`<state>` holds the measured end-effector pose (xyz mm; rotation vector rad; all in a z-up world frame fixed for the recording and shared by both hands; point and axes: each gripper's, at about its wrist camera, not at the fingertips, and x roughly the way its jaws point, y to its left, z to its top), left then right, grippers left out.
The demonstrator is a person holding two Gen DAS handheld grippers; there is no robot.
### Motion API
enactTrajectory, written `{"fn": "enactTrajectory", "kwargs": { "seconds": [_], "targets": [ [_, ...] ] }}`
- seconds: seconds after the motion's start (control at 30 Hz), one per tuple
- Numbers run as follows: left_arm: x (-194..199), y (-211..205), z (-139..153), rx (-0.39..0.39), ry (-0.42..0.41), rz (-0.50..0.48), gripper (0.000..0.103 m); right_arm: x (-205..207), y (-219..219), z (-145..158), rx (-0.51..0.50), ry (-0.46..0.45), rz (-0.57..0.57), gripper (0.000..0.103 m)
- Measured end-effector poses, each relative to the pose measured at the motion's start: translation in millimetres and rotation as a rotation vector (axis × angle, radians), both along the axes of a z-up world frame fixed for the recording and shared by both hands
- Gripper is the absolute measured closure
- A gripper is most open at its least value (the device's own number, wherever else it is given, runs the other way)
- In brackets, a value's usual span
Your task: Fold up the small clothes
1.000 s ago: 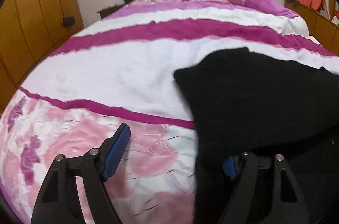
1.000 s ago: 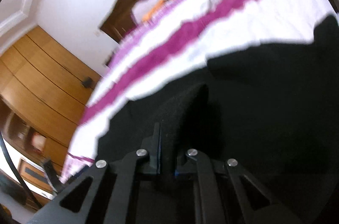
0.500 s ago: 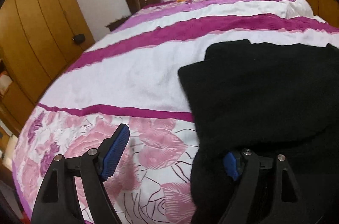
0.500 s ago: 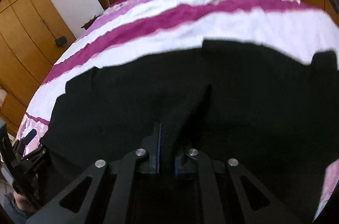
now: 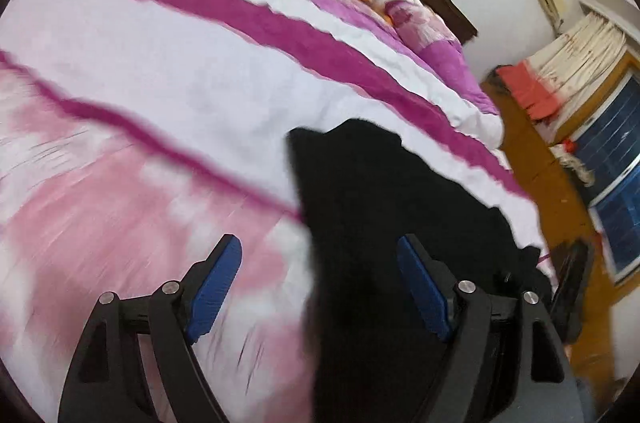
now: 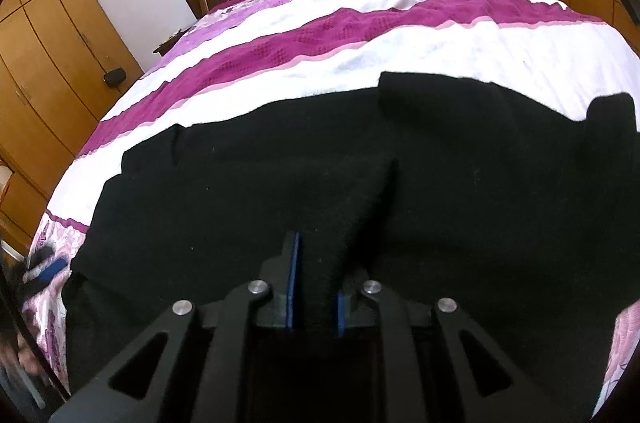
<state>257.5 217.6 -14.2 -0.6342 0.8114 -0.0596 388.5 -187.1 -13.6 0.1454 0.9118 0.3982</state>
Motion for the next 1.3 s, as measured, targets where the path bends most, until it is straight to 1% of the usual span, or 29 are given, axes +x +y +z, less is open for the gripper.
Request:
{"fn": "enactTrajectory", "kwargs": {
  "seconds": [0.07, 0.13, 0.17, 0.2, 0.23, 0.27, 0.3, 0.33, 0.37, 0.43, 0.5, 0.57, 0.6, 0.63, 0.67, 0.73, 0.77, 0.8, 0.83, 0.87, 0.93, 0.97, 1.03, 1.07, 1.1, 1.13, 1.2, 1.27, 1.3],
  "targets": [
    [41, 6, -11, -0.010, 0.039, 0.000, 0.039, -1, 3, 1, -0.020, -0.012, 0.005, 0.087],
    [67, 6, -22, -0.018, 0.058, 0.008, 0.041, -3, 3, 2, -0.030, -0.020, 0.013, 0.087],
    [70, 5, -23, -0.002, 0.043, 0.012, 0.069, -4, 3, 3, -0.031, -0.024, 0.016, 0.087],
    [75, 1, -22, 0.052, 0.036, 0.016, 0.097, -4, 3, 2, -0.032, -0.027, 0.021, 0.087],
    [78, -3, -20, 0.099, 0.055, 0.012, 0.103, -4, 3, 2, -0.038, -0.030, 0.027, 0.087],
    [73, -1, -13, 0.079, 0.020, 0.040, 0.103, -4, 4, 2, -0.042, -0.038, 0.033, 0.087],
    [68, 1, -6, 0.063, -0.034, 0.060, 0.103, -4, 3, 4, -0.035, -0.052, 0.032, 0.087],
    [60, 3, 7, 0.070, -0.103, 0.088, 0.103, -4, 3, 5, -0.022, -0.069, 0.030, 0.087],
    [58, 3, 14, 0.094, -0.120, 0.099, 0.103, -4, 1, 8, 0.000, -0.088, 0.026, 0.087],
    [56, 3, 21, 0.132, -0.121, 0.109, 0.103, -4, 0, 9, 0.046, -0.101, 0.019, 0.087],
    [56, 5, 15, 0.157, -0.101, 0.120, 0.103, -2, 2, 4, 0.051, -0.107, 0.026, 0.087],
    [62, 5, 0, 0.202, -0.044, 0.129, 0.103, 2, 4, -3, 0.042, -0.092, 0.030, 0.087],
    [66, 5, -9, 0.236, 0.010, 0.132, 0.103, 3, 4, -5, 0.046, -0.085, 0.029, 0.087],
    [63, 5, -14, 0.232, 0.042, 0.135, 0.103, 4, 2, -6, 0.058, -0.073, 0.028, 0.087],
    [58, 8, -16, 0.198, 0.050, 0.144, 0.103, 4, 0, -6, 0.068, -0.071, 0.027, 0.087],
    [43, 14, -11, 0.139, 0.030, 0.163, 0.103, 3, -2, -4, 0.080, -0.073, 0.026, 0.086],
    [36, 15, -9, 0.132, 0.024, 0.171, 0.101, 2, -3, -3, 0.081, -0.070, 0.027, 0.084],
    [26, 15, -4, 0.131, 0.019, 0.186, 0.098, 1, -3, -2, 0.079, -0.069, 0.027, 0.080],
    [12, 14, 3, 0.142, 0.012, 0.206, 0.096, 0, -4, 1, 0.070, -0.069, 0.026, 0.075],
    [8, 15, 6, 0.151, 0.003, 0.210, 0.095, -2, -5, 4, 0.066, -0.073, 0.029, 0.074],
    [-17, 3, 22, 0.193, -0.045, 0.210, 0.095, -11, -9, 16, 0.043, -0.111, 0.043, 0.067],
    [-24, 3, 26, 0.211, -0.063, 0.206, 0.092, -15, -12, 20, 0.035, -0.125, 0.046, 0.065],
    [-45, -17, 37, 0.290, -0.108, 0.212, 0.087, -27, -28, 33, 0.027, -0.166, 0.044, 0.057],
    [-51, -25, 39, 0.329, -0.121, 0.218, 0.087, -31, -37, 38, 0.034, -0.174, 0.042, 0.056],
    [-56, -36, 41, 0.373, -0.126, 0.225, 0.087, -36, -47, 43, 0.041, -0.178, 0.043, 0.052],
    [-59, -51, 42, 0.426, -0.115, 0.213, 0.087, -39, -58, 47, 0.050, -0.182, 0.040, 0.048],
    [-54, -69, 43, 0.483, -0.086, 0.171, 0.087, -49, -95, 58, 0.071, -0.203, -0.006, 0.044],
    [-50, -93, 45, 0.560, -0.052, 0.129, 0.087, -56, -132, 66, 0.097, -0.216, -0.059, 0.041],
    [-50, -102, 44, 0.569, -0.042, 0.101, 0.087, -60, -154, 70, 0.116, -0.221, -0.090, 0.039]
  ]
}}
